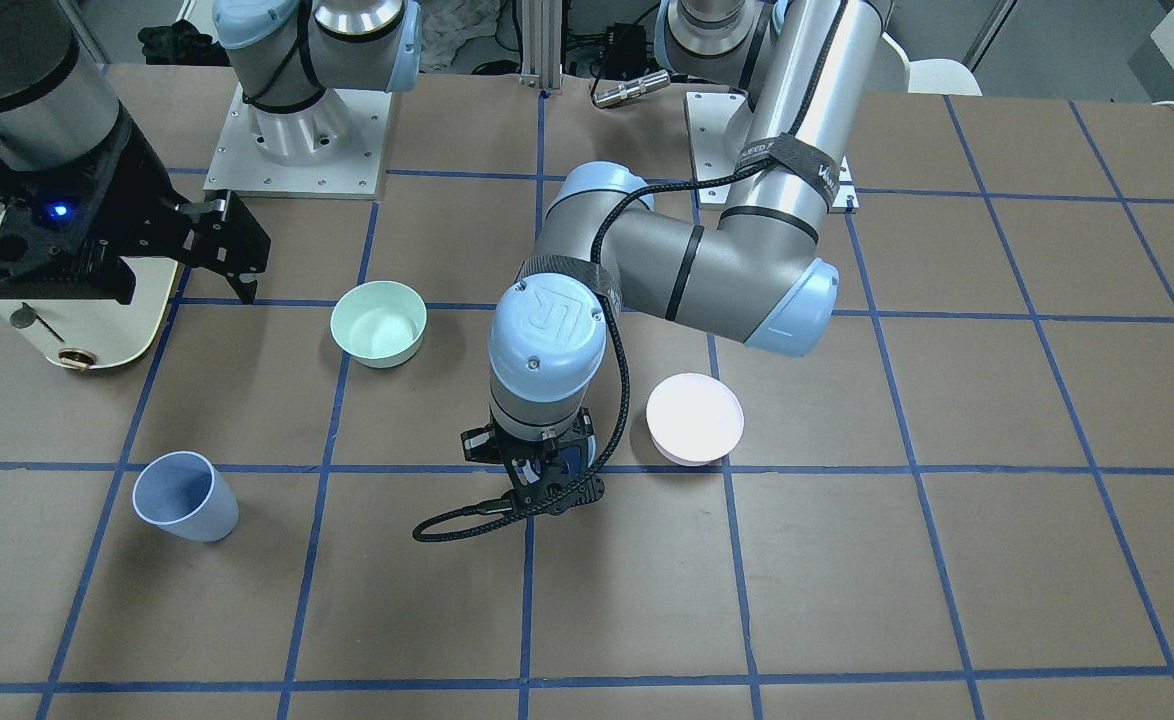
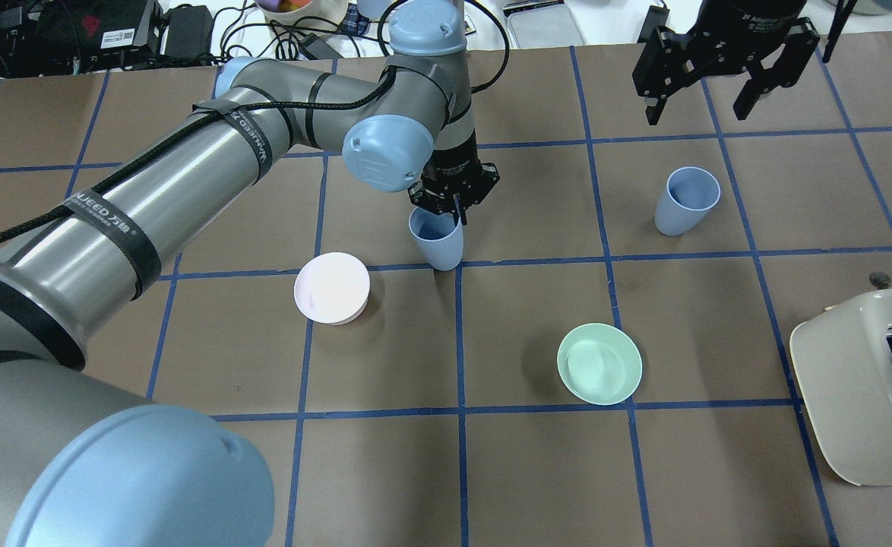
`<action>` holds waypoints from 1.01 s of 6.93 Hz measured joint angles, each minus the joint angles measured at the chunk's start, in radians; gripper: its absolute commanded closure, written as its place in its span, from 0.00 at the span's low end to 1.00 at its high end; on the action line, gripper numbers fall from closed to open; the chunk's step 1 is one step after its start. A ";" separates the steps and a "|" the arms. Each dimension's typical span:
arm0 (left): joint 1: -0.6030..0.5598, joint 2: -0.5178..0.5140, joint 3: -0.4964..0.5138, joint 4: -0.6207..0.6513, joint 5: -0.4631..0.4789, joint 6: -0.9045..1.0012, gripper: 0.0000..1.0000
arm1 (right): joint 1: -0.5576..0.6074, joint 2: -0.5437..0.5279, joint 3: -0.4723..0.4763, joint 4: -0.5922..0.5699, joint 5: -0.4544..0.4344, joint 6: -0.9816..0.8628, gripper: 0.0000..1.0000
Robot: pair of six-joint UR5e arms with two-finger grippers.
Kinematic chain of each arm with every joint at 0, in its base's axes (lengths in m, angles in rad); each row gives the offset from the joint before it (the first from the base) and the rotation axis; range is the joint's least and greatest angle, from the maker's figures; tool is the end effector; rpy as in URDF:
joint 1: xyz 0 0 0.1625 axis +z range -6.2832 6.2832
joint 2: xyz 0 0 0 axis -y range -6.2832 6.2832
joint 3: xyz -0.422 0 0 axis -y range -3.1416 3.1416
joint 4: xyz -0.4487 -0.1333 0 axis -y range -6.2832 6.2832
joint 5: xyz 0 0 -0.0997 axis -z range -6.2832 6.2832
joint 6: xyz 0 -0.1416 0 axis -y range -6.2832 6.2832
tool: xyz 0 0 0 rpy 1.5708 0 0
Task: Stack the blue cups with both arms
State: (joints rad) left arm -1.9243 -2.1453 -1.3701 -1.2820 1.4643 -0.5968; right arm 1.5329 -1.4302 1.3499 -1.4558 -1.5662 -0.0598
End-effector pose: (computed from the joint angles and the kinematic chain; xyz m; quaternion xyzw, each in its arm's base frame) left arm -0.3934 -0.6377 0.2041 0.1233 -0.9900 -0.0621 0.0279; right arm 0.1111 -0.6058 0.4714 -0.0109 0.9998 0.0172 0.0031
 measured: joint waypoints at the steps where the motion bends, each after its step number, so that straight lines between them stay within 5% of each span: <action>1: -0.007 0.008 -0.009 0.000 0.001 -0.014 1.00 | 0.000 0.000 0.000 0.000 0.000 0.000 0.01; 2: -0.010 0.008 -0.019 0.004 0.003 -0.021 0.01 | 0.000 0.000 0.000 0.000 0.000 0.000 0.01; 7: 0.028 0.048 0.013 -0.032 -0.028 -0.017 0.00 | 0.001 0.000 0.001 0.000 0.000 0.000 0.00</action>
State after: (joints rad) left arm -1.8962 -2.0973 -1.3572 -1.3140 1.4367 -0.6142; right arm 1.5337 -1.4304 1.3514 -1.4558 -1.5662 -0.0598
